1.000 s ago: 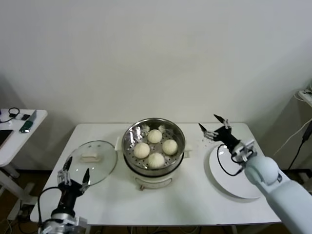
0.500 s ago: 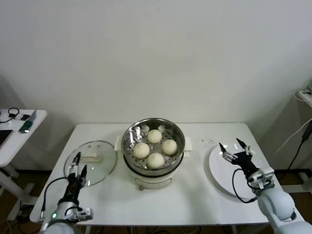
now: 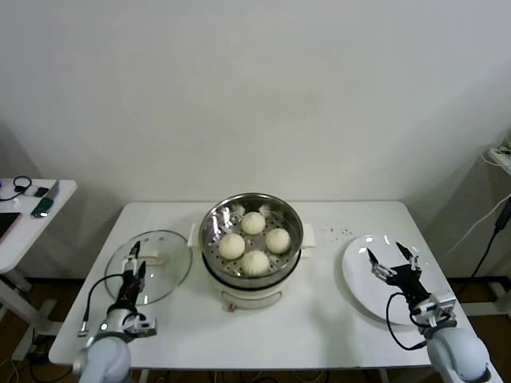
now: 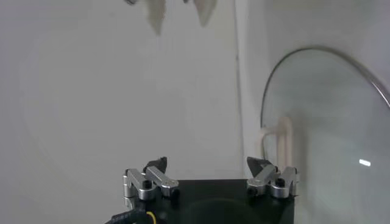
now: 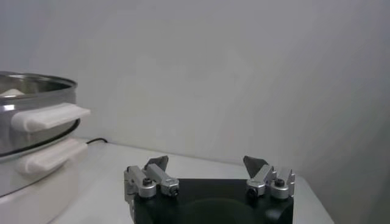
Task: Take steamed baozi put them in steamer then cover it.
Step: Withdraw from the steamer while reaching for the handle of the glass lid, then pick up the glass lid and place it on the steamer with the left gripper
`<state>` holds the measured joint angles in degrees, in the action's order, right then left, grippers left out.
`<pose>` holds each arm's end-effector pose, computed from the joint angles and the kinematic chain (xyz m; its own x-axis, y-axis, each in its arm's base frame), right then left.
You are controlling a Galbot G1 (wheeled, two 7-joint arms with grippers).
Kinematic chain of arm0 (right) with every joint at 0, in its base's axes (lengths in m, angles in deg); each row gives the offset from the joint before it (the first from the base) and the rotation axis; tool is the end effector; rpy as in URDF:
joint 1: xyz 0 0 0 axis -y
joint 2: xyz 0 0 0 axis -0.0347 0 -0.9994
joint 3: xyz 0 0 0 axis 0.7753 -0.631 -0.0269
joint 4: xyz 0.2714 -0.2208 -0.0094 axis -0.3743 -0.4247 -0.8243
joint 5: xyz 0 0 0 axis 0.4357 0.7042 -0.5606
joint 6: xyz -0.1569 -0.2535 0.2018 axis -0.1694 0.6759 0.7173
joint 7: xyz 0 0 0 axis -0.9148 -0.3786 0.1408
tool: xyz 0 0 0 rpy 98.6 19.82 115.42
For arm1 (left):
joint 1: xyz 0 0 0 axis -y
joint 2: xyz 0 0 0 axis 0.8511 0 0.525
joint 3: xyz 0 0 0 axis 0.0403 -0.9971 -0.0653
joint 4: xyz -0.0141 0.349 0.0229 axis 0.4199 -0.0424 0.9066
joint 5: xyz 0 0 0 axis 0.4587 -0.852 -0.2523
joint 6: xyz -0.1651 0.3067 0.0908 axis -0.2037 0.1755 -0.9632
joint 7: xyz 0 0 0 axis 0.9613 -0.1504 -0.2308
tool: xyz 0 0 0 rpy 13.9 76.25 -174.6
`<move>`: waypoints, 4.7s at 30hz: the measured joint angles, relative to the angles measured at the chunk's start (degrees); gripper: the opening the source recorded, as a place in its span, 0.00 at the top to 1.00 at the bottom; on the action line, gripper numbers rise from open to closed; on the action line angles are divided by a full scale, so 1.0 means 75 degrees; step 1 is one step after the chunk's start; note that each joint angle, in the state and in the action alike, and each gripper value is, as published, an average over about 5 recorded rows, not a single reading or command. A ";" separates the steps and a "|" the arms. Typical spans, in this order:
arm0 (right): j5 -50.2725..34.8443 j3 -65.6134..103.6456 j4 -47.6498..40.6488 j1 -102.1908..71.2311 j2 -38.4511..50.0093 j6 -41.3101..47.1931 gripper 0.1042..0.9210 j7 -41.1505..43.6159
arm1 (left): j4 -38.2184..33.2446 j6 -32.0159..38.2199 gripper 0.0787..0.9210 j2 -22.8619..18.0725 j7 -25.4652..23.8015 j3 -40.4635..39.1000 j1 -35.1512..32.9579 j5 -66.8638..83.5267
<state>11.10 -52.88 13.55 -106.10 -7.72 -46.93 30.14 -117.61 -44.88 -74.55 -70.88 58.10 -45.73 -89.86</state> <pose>0.2628 -0.1761 -0.3400 -0.9736 -0.1287 0.1884 -0.1496 0.9835 -0.1017 0.2696 0.1291 -0.4045 -0.9880 -0.1208 0.0962 0.1085 -0.1000 0.9891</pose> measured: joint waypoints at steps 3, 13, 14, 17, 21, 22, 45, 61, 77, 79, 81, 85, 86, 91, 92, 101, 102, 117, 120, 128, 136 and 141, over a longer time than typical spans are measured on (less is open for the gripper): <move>0.0067 0.0045 0.0000 -0.0046 -0.0061 -0.0012 0.12 0.0010 | 0.0405 0.0076 0.12 0.0000 0.0088 -0.0023 0.0263 -0.0080; 0.0228 0.0161 0.0007 -0.0186 -0.0206 -0.0057 0.12 0.0033 | 0.1501 0.0257 0.12 -0.0016 0.0284 -0.0151 0.1011 -0.0325; 0.0246 0.0170 0.0001 -0.0196 -0.0213 -0.0064 0.12 0.0039 | 0.1585 0.0273 0.12 -0.0018 0.0304 -0.0158 0.1073 -0.0341; 0.0294 0.0185 -0.0026 -0.0216 -0.0234 -0.0083 0.12 0.0057 | 0.1815 0.0315 0.12 -0.0016 0.0369 -0.0178 0.1252 -0.0377; 0.0370 0.0187 -0.0072 -0.0227 -0.0274 -0.0120 0.12 0.0083 | 0.2027 0.0343 0.12 0.0003 0.0413 -0.0226 0.1429 -0.0380; 0.0391 0.0185 -0.0083 -0.0228 -0.0286 -0.0129 0.12 0.0091 | 0.2068 0.0344 0.12 0.0007 0.0415 -0.0241 0.1458 -0.0374; 0.0853 0.0170 -0.0291 -0.0236 -0.0616 -0.0359 0.12 0.0279 | 0.2587 0.0470 0.74 -0.0078 0.0582 -0.0358 0.1716 -0.0177; 0.0964 0.0167 -0.0391 -0.0190 -0.0640 -0.0470 0.12 0.0308 | 0.1788 0.0081 0.92 0.0211 0.0844 -0.0310 0.1205 -0.0021; 0.1017 0.0146 -0.0523 -0.0091 -0.0558 -0.0560 0.12 0.0342 | -0.0697 -0.1118 0.92 0.0733 0.0770 -0.0162 -0.0318 0.0699; 0.1020 0.0141 -0.0533 -0.0090 -0.0534 -0.0560 0.12 0.0343 | -0.1059 -0.1316 0.92 0.0826 0.0697 -0.0134 -0.0522 0.0829; 0.1022 0.0134 -0.0542 -0.0091 -0.0506 -0.0554 0.12 0.0343 | -0.1423 -0.1528 0.92 0.0939 0.0617 -0.0118 -0.0713 0.0965; 0.1026 0.0124 -0.0550 -0.0092 -0.0443 -0.0540 0.12 0.0334 | -0.2171 -0.1961 0.92 0.1200 0.0450 -0.0131 -0.1023 0.1240; 0.1028 0.0123 -0.0556 -0.0087 -0.0431 -0.0539 0.12 0.0327 | -0.2357 -0.2070 0.92 0.1270 0.0407 -0.0143 -0.1082 0.1307; 0.1045 0.0078 -0.0610 -0.0023 -0.0415 -0.0541 0.12 0.0272 | -0.3220 -0.2621 0.92 0.1625 0.0177 -0.0276 -0.1230 0.1561; 0.1051 0.0064 -0.0616 -0.0011 -0.0413 -0.0538 0.12 0.0260 | -0.3361 -0.2731 0.92 0.1689 0.0127 -0.0321 -0.1229 0.1590; 0.1185 -0.0106 -0.0740 0.0192 -0.0357 -0.0503 0.12 0.0176 | -0.4083 -0.3639 0.92 0.2060 -0.0399 -0.1051 -0.0815 0.1659; 0.1208 -0.0128 -0.0761 0.0224 -0.0364 -0.0500 0.12 0.0166 | -0.4109 -0.3736 0.92 0.2071 -0.0471 -0.1176 -0.0711 0.1637; 0.1535 -0.0327 -0.1036 0.0633 -0.0547 -0.0502 0.12 0.0050 | -0.3581 -0.4783 0.92 0.1430 -0.1677 -0.3541 0.1480 0.0814; 0.1591 -0.0347 -0.1075 0.0692 -0.0550 -0.0500 0.12 0.0037 | -0.3371 -0.4827 0.92 0.1184 -0.1856 -0.3908 0.1834 0.0638; 0.1738 -0.0326 -0.1221 0.0830 -0.0586 -0.0501 0.12 0.0021 | -0.2829 -0.4826 0.92 0.0451 -0.2200 -0.4716 0.2540 0.0181; 0.1819 -0.0279 -0.1291 0.0837 -0.0611 -0.0514 0.12 0.0021 | -0.2407 -0.4824 0.92 -0.0279 -0.2376 -0.5195 0.2819 -0.0152; 0.1855 -0.0233 -0.1338 0.0854 -0.0661 -0.0542 0.12 0.0036 | -0.2240 -0.4824 0.92 -0.0635 -0.2427 -0.5366 0.2860 -0.0289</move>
<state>25.01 -54.63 3.51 -99.70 -12.68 -51.00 30.41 -134.41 -81.06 -79.31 -89.09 17.86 -24.29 -92.03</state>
